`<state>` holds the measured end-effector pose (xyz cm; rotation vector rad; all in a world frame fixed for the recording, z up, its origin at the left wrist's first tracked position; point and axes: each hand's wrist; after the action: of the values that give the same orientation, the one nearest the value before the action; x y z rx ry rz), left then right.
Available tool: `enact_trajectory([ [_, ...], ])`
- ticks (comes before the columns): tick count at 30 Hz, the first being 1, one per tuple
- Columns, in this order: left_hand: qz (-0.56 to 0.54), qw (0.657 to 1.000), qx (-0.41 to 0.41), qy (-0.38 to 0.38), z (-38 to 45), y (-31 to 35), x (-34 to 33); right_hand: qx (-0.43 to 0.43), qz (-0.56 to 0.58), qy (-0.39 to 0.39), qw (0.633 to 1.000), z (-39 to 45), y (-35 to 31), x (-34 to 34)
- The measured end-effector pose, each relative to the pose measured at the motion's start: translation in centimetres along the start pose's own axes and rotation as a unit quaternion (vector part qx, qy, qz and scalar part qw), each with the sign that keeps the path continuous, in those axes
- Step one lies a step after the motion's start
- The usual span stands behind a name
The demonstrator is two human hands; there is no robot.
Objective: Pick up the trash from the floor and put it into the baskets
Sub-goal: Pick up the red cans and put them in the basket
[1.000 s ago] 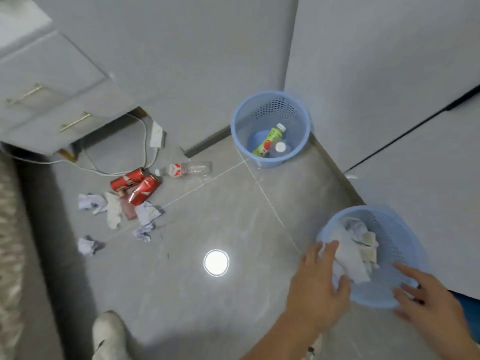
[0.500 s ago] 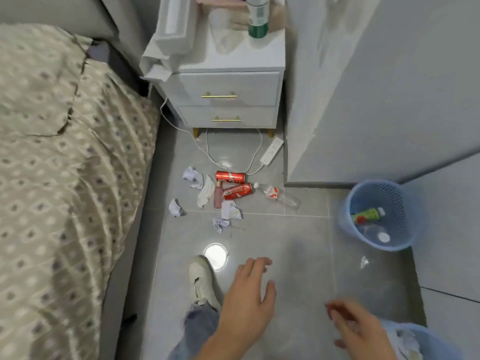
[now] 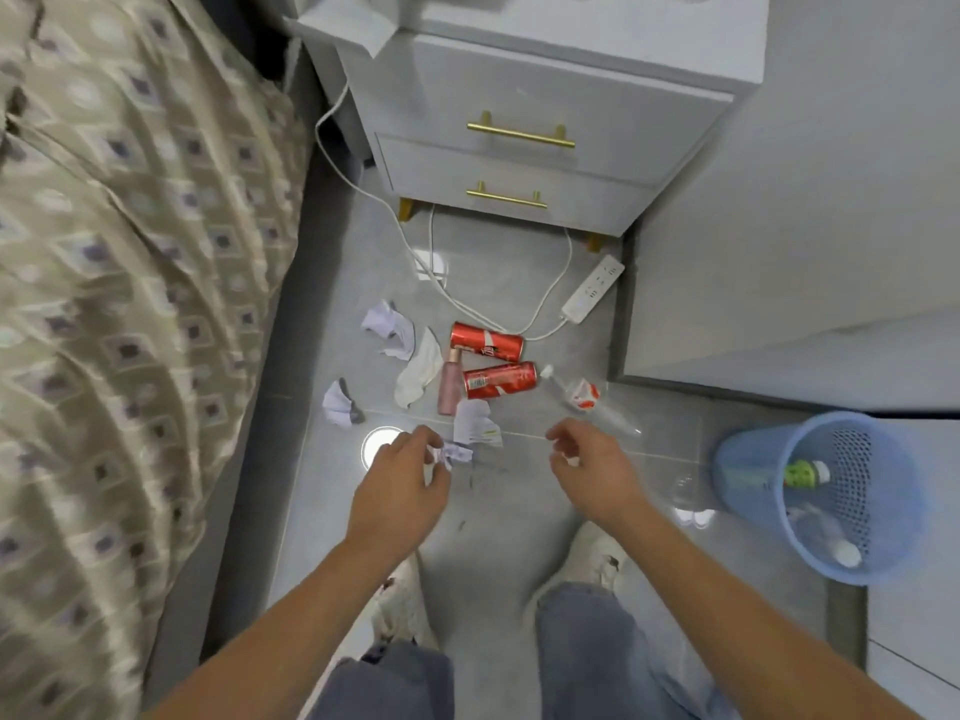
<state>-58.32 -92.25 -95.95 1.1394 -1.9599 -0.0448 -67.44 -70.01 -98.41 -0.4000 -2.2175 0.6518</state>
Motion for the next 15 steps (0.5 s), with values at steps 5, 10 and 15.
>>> enact_trajectory([
  [5,0.054,0.997,-0.050,0.020,13.0,0.8,-4.3,0.100,-0.124,-0.002,0.987,11.9,2.6,-3.7],
  [10,0.124,0.982,-0.142,0.021,27.8,2.2,-10.1,0.174,-0.241,-0.026,0.954,21.1,7.9,-9.5],
  [15,0.336,0.922,-0.193,0.024,34.9,3.0,-14.4,0.208,-0.321,0.030,0.924,24.4,12.4,-13.3],
])
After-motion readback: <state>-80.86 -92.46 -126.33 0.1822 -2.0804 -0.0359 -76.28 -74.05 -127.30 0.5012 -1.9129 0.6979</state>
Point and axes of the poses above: each hand's wrist, its own z-axis towards the middle knuckle, its own x-axis out of the back of the hand, y = z × x, and after that the axes turned 8 degrees about x, right-handed
